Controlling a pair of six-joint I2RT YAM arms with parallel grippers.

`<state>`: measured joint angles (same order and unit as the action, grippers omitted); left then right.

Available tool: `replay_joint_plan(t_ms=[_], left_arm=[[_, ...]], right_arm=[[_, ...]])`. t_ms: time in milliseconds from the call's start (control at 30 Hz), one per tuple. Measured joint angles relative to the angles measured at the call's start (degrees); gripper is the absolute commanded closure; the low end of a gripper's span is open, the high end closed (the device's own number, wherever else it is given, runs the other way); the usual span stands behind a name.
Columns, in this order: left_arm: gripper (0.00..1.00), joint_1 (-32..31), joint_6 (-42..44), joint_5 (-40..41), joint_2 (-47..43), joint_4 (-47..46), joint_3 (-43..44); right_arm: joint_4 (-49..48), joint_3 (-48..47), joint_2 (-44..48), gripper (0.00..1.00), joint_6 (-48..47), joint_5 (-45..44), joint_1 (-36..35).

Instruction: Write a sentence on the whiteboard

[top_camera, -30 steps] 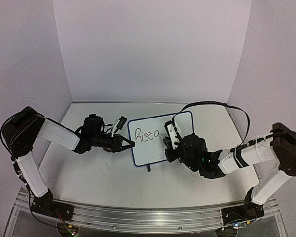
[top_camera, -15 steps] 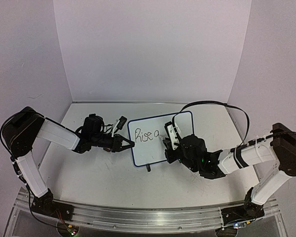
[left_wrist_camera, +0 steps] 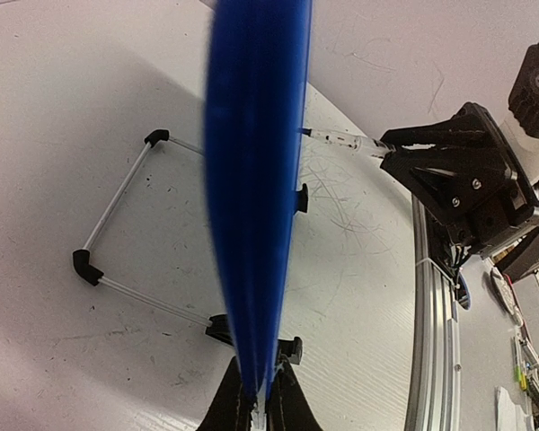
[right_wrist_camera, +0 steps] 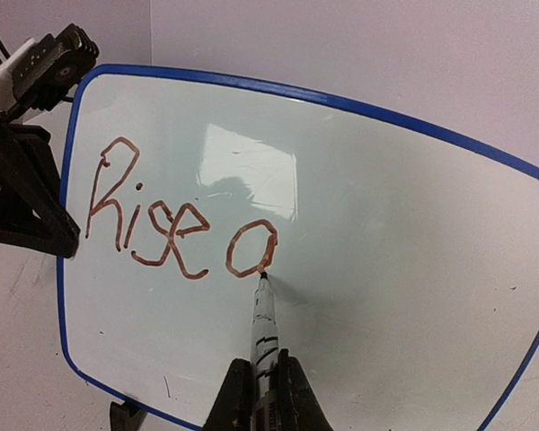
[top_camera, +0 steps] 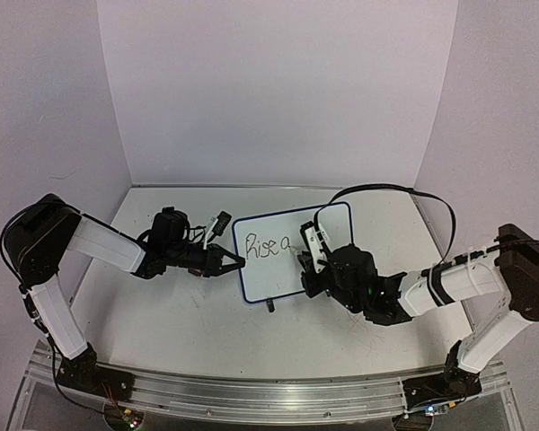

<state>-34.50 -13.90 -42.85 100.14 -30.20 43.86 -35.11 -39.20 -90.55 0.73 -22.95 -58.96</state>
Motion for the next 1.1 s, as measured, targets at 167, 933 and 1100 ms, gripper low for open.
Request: replay_joint_plan(t_ms=[167,933,1100], left_arm=[[1.00,0.00,0.04,-0.01,-0.01,0.02,0.00],[1.00,-0.07,0.49,-0.02,-0.13,0.36,0.00],[1.00,-0.07,0.49,-0.02,-0.13,0.37,0.00]], right_arm=[[0.18,0.24,0.38,1.00,-0.01,-0.02,0.00],[-1.40,1.17,8.73,1.00,-10.28,4.71,-1.25],[-1.76,2.57,8.72,1.00,-10.81,4.67,-1.25]])
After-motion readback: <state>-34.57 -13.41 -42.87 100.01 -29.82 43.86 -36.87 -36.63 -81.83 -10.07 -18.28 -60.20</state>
